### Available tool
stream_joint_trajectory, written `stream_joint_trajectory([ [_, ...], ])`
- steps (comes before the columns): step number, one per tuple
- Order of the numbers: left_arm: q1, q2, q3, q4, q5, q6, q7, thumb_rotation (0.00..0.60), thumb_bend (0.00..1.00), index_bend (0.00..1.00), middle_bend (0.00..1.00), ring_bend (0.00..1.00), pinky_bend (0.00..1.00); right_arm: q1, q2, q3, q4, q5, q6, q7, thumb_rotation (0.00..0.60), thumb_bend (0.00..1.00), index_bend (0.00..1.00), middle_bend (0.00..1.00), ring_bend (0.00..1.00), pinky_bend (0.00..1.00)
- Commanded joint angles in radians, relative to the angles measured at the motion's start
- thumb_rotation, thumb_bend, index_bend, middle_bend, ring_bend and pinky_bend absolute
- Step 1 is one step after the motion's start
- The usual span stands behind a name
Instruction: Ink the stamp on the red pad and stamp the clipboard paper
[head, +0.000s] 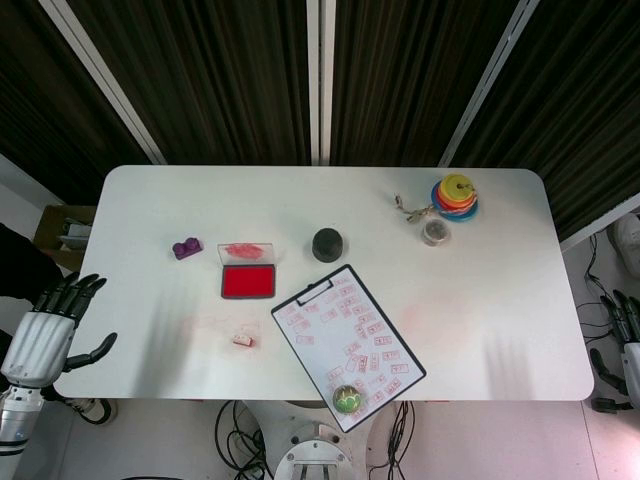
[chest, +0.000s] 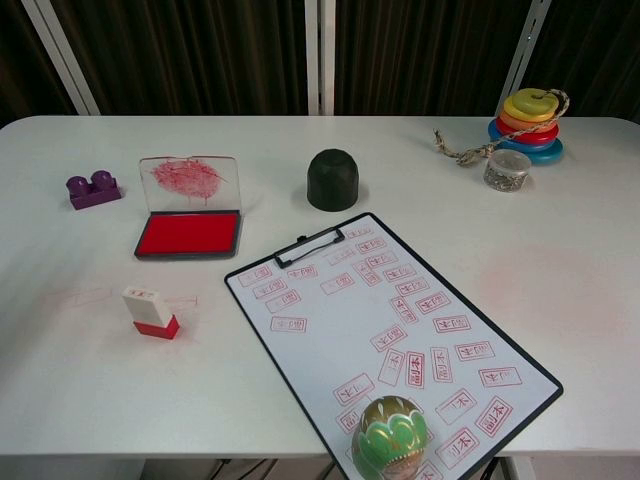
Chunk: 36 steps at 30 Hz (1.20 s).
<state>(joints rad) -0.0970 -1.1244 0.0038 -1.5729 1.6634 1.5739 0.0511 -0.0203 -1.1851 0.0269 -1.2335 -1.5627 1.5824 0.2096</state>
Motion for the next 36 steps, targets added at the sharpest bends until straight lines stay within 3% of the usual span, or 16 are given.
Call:
stream_joint_trajectory([
  [1, -0.002, 0.001, -0.001, 0.002, -0.013, -0.013, -0.011, 0.000, 0.21, 0.12, 0.12, 0.08, 0.17, 0.001, 0.000, 0.000, -0.002, 0.000, -0.001, -0.002, 0.600, 0.29, 0.00, 0.00, 0.00, 0.00],
  [18, -0.006, -0.003, 0.011, 0.003, 0.049, 0.013, -0.018, 0.007, 0.21, 0.12, 0.12, 0.08, 0.17, -0.001, 0.007, 0.002, -0.012, -0.001, 0.007, -0.004, 0.600, 0.29, 0.00, 0.00, 0.00, 0.00],
  [19, -0.008, -0.003, 0.013, 0.001, 0.063, 0.018, -0.020, 0.024, 0.21, 0.12, 0.12, 0.08, 0.17, 0.000, 0.008, 0.003, -0.014, -0.001, 0.008, -0.004, 0.600, 0.29, 0.00, 0.00, 0.00, 0.00],
  [21, -0.010, -0.002, 0.018, -0.007, 0.078, 0.021, -0.022, 0.178, 0.21, 0.12, 0.12, 0.10, 0.21, 0.000, 0.011, 0.004, -0.019, 0.000, 0.007, -0.005, 0.600, 0.29, 0.00, 0.00, 0.00, 0.00],
  [22, -0.010, -0.002, 0.016, -0.018, 0.079, 0.025, -0.016, 0.342, 0.22, 0.12, 0.14, 0.16, 0.34, 0.001, 0.012, 0.004, -0.021, 0.001, 0.005, -0.006, 0.600, 0.29, 0.00, 0.00, 0.00, 0.00],
  [23, -0.010, -0.005, 0.016, -0.025, 0.083, 0.025, -0.003, 0.484, 0.22, 0.13, 0.17, 0.29, 0.52, 0.001, 0.013, 0.004, -0.021, 0.003, 0.003, -0.007, 0.600, 0.29, 0.00, 0.00, 0.00, 0.00],
  [24, -0.011, -0.008, 0.020, -0.033, 0.091, 0.022, 0.005, 0.567, 0.23, 0.15, 0.22, 0.42, 0.69, 0.002, 0.013, 0.004, -0.020, 0.005, 0.000, -0.008, 0.600, 0.29, 0.00, 0.00, 0.00, 0.00],
  [25, -0.014, -0.013, 0.026, -0.039, 0.108, 0.019, 0.015, 0.600, 0.24, 0.17, 0.29, 0.56, 0.84, 0.003, 0.012, 0.005, -0.018, 0.008, -0.004, -0.006, 0.600, 0.29, 0.00, 0.00, 0.00, 0.00],
  [28, -0.028, -0.036, 0.042, -0.046, 0.140, -0.004, 0.022, 0.600, 0.25, 0.24, 0.39, 0.75, 0.99, 0.006, 0.008, 0.005, -0.010, 0.015, -0.018, 0.002, 0.600, 0.29, 0.00, 0.00, 0.00, 0.00],
  [33, -0.067, -0.104, 0.032, -0.047, 0.161, -0.063, 0.096, 0.600, 0.26, 0.30, 0.41, 0.88, 1.00, 0.011, 0.005, 0.003, -0.008, 0.008, -0.020, 0.003, 0.600, 0.29, 0.00, 0.00, 0.00, 0.00],
  [36, -0.106, -0.155, 0.023, -0.071, 0.136, -0.153, 0.154, 0.600, 0.26, 0.30, 0.40, 0.92, 1.00, 0.012, 0.006, 0.003, -0.011, 0.005, -0.018, 0.005, 0.600, 0.29, 0.00, 0.00, 0.00, 0.00],
])
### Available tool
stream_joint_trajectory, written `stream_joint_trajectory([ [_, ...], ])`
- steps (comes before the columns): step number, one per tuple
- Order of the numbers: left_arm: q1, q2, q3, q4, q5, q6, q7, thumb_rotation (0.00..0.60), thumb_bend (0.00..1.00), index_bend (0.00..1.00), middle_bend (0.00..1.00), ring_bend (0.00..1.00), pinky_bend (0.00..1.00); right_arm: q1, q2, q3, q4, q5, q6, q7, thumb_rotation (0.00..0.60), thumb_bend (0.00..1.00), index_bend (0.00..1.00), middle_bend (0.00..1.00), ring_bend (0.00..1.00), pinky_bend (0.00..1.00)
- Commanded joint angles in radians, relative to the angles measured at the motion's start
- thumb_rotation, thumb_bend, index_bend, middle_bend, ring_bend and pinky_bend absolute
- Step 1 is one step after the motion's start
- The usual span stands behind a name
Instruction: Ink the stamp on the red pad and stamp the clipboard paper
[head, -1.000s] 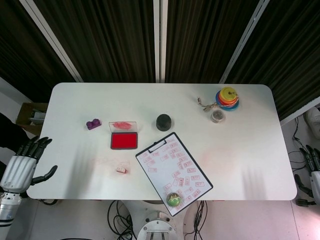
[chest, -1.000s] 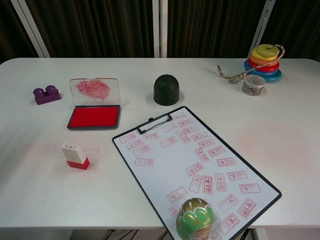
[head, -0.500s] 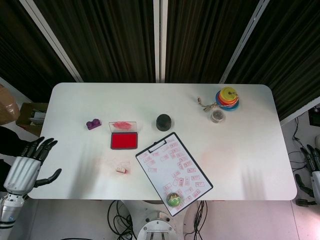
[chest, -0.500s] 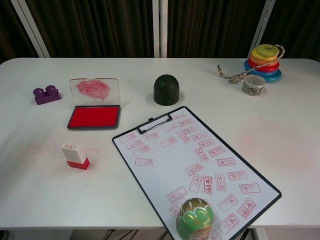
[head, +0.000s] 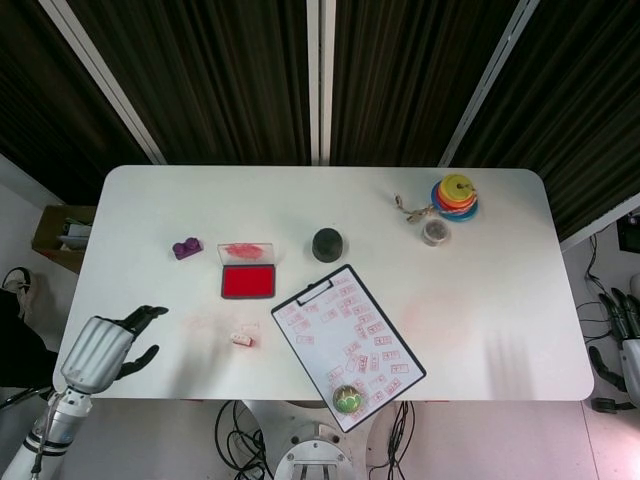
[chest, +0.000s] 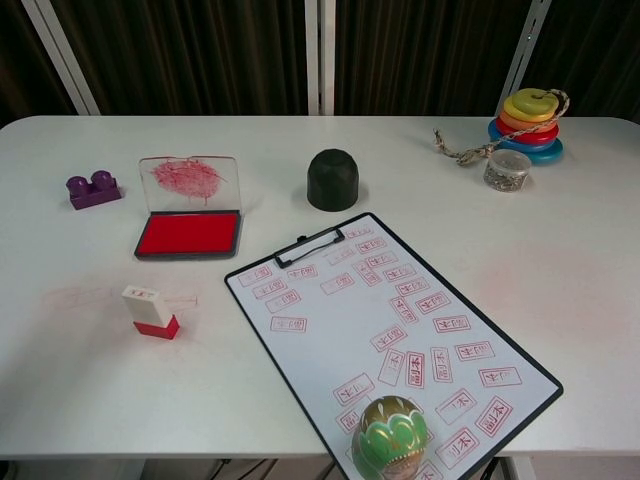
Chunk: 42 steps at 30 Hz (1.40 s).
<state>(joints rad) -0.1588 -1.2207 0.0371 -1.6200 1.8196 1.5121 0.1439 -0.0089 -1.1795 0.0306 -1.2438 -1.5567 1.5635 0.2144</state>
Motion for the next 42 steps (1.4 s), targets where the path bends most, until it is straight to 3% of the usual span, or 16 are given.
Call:
stream_joint_trajectory([
  [1, -0.056, -0.072, -0.015, -0.028, -0.037, -0.120, 0.075, 0.600, 0.26, 0.29, 0.39, 0.93, 1.00, 0.000, 0.001, -0.001, -0.002, -0.002, 0.001, 0.000, 0.600, 0.29, 0.00, 0.00, 0.00, 0.00],
  [6, -0.102, -0.099, -0.040, -0.082, -0.180, -0.286, 0.218, 0.600, 0.29, 0.21, 0.26, 0.90, 1.00, -0.005, 0.002, -0.001, 0.005, 0.010, -0.003, 0.003, 0.600, 0.29, 0.00, 0.00, 0.00, 0.00],
  [11, -0.138, -0.124, -0.058, -0.115, -0.275, -0.368, 0.264, 0.600, 0.29, 0.18, 0.23, 0.88, 1.00, -0.005, 0.008, 0.002, 0.020, 0.025, -0.018, 0.012, 0.600, 0.29, 0.00, 0.00, 0.00, 0.00],
  [21, -0.178, -0.262, -0.033, 0.046, -0.213, -0.362, 0.167, 0.600, 0.28, 0.30, 0.37, 0.92, 1.00, 0.002, 0.006, 0.002, 0.019, 0.030, -0.037, 0.003, 0.600, 0.29, 0.00, 0.00, 0.00, 0.00],
  [33, -0.225, -0.320, -0.040, 0.079, -0.256, -0.410, 0.167, 0.600, 0.29, 0.33, 0.40, 0.93, 1.00, 0.019, 0.005, -0.006, -0.004, 0.021, -0.065, -0.033, 0.600, 0.29, 0.00, 0.00, 0.00, 0.00],
  [42, -0.241, -0.348, -0.032, 0.106, -0.279, -0.424, 0.164, 0.600, 0.35, 0.34, 0.41, 0.95, 1.00, 0.021, 0.008, -0.007, -0.010, 0.031, -0.079, -0.037, 0.600, 0.29, 0.00, 0.00, 0.00, 0.00],
])
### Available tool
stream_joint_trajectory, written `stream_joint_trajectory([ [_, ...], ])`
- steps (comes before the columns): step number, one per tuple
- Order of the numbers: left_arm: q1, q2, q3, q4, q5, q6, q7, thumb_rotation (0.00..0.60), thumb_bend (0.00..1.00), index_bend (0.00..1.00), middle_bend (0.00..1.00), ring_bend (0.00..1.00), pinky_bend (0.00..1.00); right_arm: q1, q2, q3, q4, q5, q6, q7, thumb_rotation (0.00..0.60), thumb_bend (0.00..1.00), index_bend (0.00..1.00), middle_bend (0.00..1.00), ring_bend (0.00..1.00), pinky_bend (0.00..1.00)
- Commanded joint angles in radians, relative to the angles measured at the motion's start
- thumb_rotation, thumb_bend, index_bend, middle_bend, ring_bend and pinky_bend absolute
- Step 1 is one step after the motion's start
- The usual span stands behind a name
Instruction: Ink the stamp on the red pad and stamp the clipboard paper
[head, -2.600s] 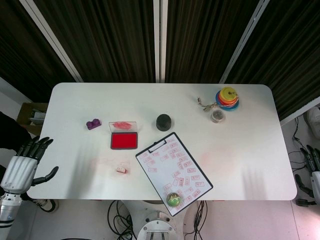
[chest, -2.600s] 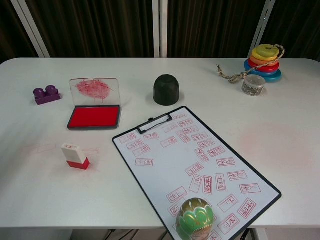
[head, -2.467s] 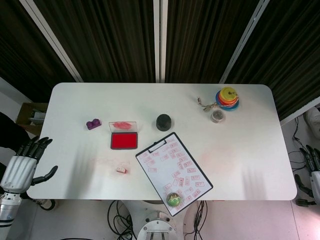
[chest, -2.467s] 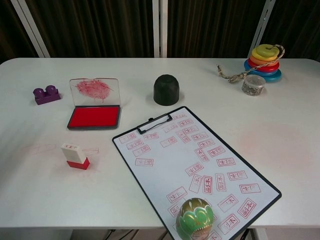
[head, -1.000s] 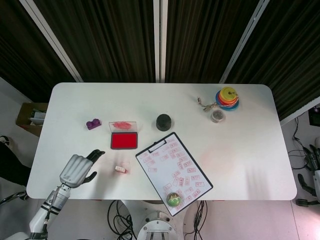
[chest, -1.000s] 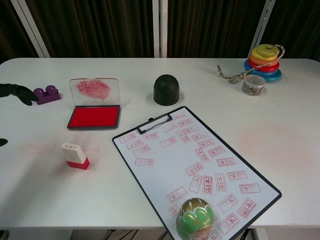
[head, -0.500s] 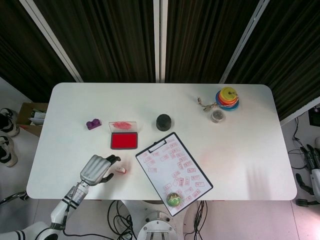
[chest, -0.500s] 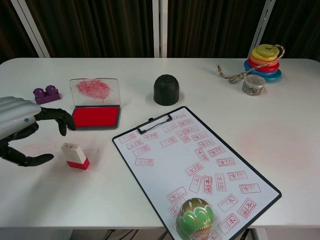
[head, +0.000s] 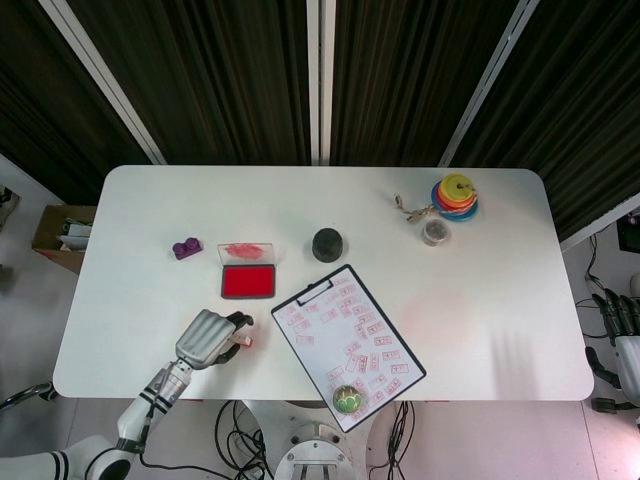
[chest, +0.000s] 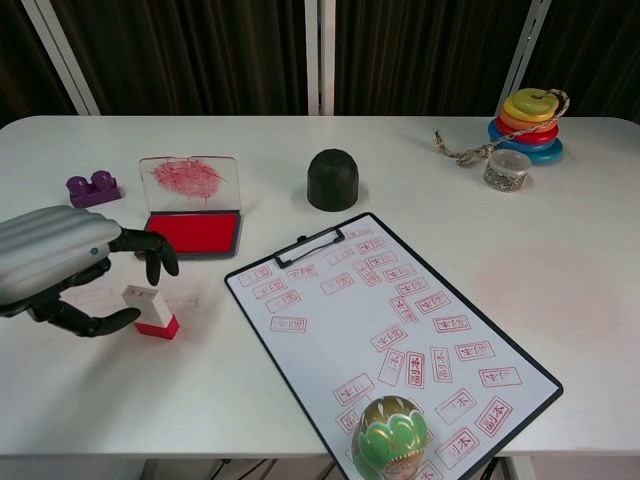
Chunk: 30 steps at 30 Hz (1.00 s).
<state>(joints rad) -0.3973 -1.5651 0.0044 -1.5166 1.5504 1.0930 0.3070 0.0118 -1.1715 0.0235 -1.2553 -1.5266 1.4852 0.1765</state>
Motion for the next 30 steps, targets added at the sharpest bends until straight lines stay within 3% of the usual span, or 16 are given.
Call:
stream_joint_trajectory([
  [1, -0.004, -0.003, 0.001, 0.003, -0.013, -0.004, 0.005, 0.600, 0.35, 0.34, 0.41, 0.95, 1.00, 0.000, -0.001, 0.001, 0.003, 0.003, -0.002, 0.002, 0.600, 0.29, 0.00, 0.00, 0.00, 0.00],
  [30, -0.021, -0.027, 0.022, 0.044, -0.010, 0.029, 0.004, 0.600, 0.38, 0.49, 0.54, 0.95, 1.00, 0.005, -0.002, -0.005, 0.022, 0.013, -0.031, 0.028, 0.600, 0.30, 0.00, 0.00, 0.00, 0.00],
])
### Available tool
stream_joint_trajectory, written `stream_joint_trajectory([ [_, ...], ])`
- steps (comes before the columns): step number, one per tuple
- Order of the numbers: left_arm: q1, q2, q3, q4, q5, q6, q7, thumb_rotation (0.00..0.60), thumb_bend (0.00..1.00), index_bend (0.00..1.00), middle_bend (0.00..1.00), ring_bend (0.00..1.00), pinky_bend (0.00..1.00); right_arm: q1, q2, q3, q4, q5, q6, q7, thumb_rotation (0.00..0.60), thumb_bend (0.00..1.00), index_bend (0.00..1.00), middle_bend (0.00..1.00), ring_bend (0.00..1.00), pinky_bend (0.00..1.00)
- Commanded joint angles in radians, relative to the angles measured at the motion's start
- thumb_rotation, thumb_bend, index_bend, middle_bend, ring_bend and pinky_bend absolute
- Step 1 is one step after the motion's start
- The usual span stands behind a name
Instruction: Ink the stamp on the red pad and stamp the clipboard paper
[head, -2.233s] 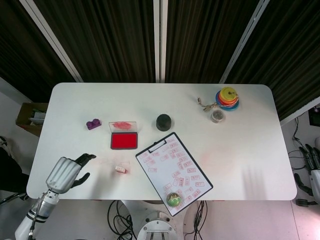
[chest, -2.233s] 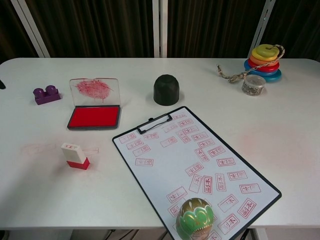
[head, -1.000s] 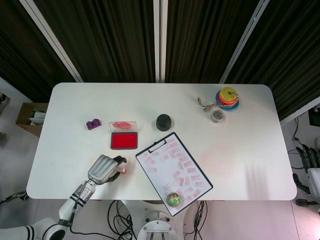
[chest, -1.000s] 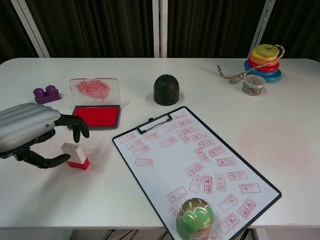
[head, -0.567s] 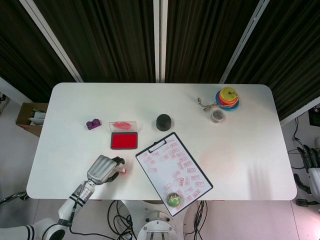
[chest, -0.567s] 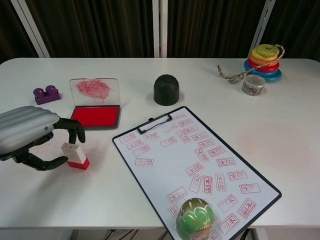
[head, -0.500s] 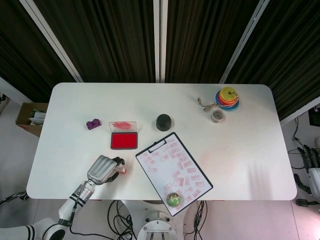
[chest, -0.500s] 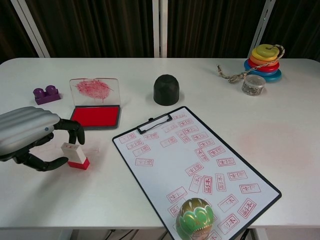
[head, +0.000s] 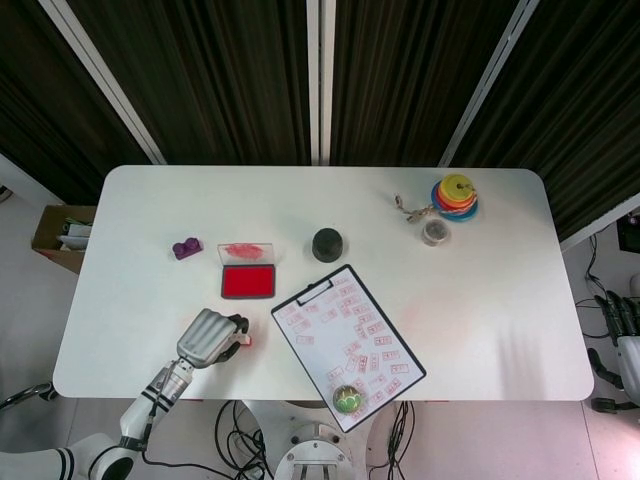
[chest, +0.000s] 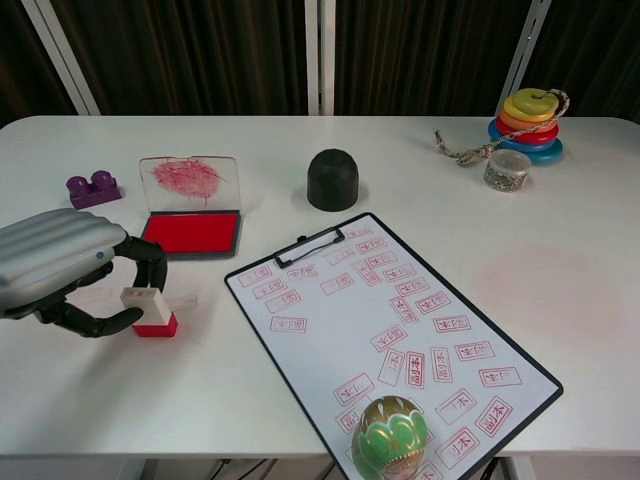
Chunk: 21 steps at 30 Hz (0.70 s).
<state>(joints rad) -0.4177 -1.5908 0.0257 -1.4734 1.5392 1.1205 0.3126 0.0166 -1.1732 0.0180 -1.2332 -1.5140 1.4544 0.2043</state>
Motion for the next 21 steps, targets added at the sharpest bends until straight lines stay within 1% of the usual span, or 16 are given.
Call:
stream_joint_trajectory([
  [1, -0.001, -0.002, 0.001, 0.003, 0.003, 0.004, -0.004, 0.600, 0.38, 0.49, 0.54, 0.95, 1.00, 0.000, 0.000, 0.000, -0.001, 0.000, 0.000, -0.001, 0.600, 0.30, 0.00, 0.00, 0.00, 0.00],
  [9, -0.005, -0.010, 0.001, 0.019, 0.013, 0.018, -0.036, 0.600, 0.44, 0.54, 0.58, 0.96, 1.00, 0.000, 0.002, 0.000, -0.003, 0.004, -0.003, -0.005, 0.600, 0.30, 0.00, 0.00, 0.00, 0.00],
  [12, -0.007, -0.008, -0.005, 0.018, 0.015, 0.028, -0.062, 0.600, 0.45, 0.56, 0.60, 0.96, 1.00, -0.001, 0.002, 0.000, -0.005, 0.004, -0.003, -0.006, 0.600, 0.30, 0.00, 0.00, 0.00, 0.00],
  [17, -0.017, -0.001, -0.029, 0.033, 0.052, 0.080, -0.122, 0.600, 0.45, 0.59, 0.63, 0.97, 1.00, 0.000, 0.004, 0.001, -0.007, 0.004, -0.003, -0.007, 0.600, 0.30, 0.00, 0.00, 0.00, 0.00],
  [21, -0.043, 0.000, -0.070, 0.076, 0.065, 0.106, -0.208, 0.600, 0.45, 0.60, 0.63, 0.97, 1.00, 0.001, 0.007, 0.000, -0.010, 0.004, -0.005, -0.010, 0.600, 0.30, 0.00, 0.00, 0.00, 0.00],
])
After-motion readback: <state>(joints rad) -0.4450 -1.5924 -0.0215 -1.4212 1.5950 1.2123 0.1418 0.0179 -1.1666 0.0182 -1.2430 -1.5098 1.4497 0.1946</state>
